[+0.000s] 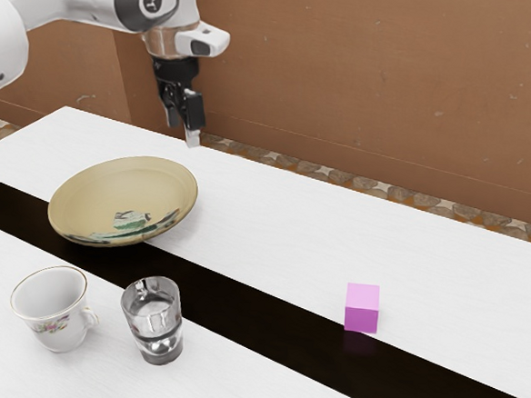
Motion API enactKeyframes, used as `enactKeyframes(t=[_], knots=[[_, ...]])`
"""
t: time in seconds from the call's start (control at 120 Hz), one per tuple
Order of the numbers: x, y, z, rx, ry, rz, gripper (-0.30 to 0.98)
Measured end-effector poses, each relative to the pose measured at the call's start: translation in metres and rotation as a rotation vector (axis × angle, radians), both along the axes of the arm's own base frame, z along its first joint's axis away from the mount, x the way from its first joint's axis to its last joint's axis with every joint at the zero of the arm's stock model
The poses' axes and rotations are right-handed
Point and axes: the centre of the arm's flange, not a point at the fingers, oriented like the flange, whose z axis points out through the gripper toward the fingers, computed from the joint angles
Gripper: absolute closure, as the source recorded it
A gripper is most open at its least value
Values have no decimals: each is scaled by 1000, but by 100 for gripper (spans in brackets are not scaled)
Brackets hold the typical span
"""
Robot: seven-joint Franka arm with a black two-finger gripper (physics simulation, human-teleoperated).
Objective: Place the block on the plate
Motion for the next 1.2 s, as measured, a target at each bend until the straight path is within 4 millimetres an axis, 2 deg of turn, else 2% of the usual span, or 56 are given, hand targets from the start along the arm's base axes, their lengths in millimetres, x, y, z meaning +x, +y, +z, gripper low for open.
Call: enactKeyframes(t=[0.083,0.117,0.225,0.35,0.442,0.5,0.6,0.742,0.942,1.025,1.2], knots=[[1,0,-2,-3,4,-37,0],[1,-6,-2,-4,4,-60,0],[6,-57,-20,-9,13,-177,0],[11,-91,-41,-28,27,-266,0],[9,-140,-58,-41,39,-368,0],[7,-161,-67,-42,44,-413,0],[6,-182,-80,-40,52,-465,0],[9,-200,-103,-41,74,-513,0],[14,-256,-134,-48,64,-608,0],[22,-279,-149,-50,55,-638,0],[25,-323,-161,-7,27,-697,0]])
